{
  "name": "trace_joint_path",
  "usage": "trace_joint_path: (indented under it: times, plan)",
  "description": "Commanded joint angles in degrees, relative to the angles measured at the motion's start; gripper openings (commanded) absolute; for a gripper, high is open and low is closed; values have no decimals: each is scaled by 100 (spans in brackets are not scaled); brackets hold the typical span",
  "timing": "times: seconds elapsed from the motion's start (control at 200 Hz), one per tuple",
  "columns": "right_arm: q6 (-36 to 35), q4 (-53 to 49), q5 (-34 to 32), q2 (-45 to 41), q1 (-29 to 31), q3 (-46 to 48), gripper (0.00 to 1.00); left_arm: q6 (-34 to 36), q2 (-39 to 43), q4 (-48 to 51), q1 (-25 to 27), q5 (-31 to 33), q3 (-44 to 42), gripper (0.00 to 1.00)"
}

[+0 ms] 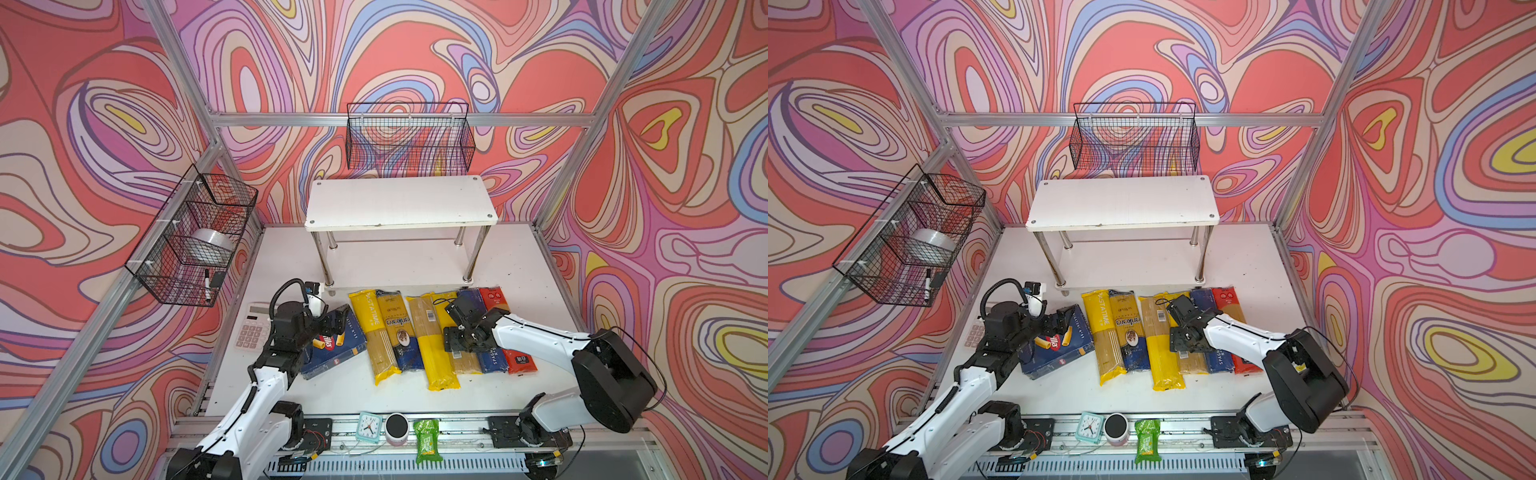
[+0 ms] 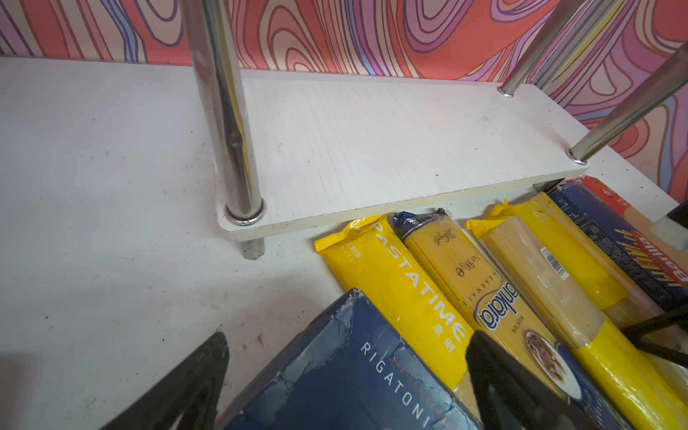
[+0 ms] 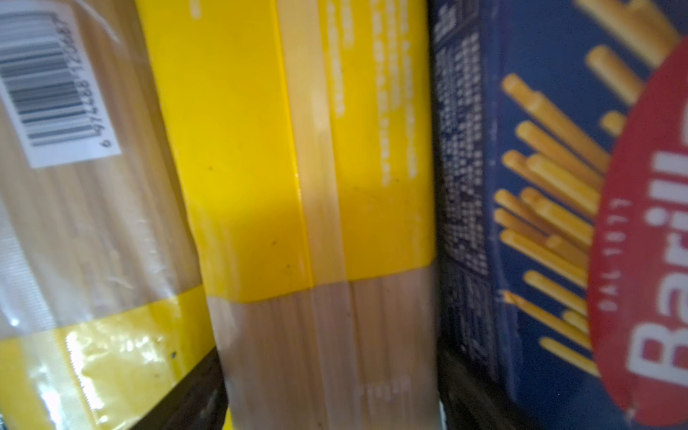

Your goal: Place and organize the pasta boxes and bags onto the shelf

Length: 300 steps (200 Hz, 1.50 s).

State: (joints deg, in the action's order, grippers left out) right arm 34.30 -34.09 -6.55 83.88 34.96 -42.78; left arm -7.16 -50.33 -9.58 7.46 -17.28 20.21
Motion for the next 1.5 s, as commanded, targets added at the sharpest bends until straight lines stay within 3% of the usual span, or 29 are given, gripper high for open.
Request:
trace_joint_path:
  times: [0.0, 0.27, 0.471, 0.871, 1.192, 1.322, 1.497]
  plan:
    - [129, 23, -144, 103, 15, 169, 87, -48, 18, 0, 9, 66, 116, 100]
    - [186, 256, -172, 162, 18, 314, 78, -49, -21, 9, 9, 68, 141, 100]
    - [261, 429, -153, 23, 13, 429, 65, -66, 0, 11, 3, 128, 132, 100]
    - [312, 526, -178, -253, 12, 609, 49, -66, -21, 14, 6, 133, 141, 100]
    - [151, 599, -310, -955, 12, 772, 23, -102, -64, 26, 9, 230, 167, 100]
    - [40, 594, -293, -1043, 19, 756, 7, -93, -91, 36, 8, 209, 182, 100]
    - [-139, 575, -150, -970, 19, 662, 0, -93, -67, 35, 9, 205, 177, 100]
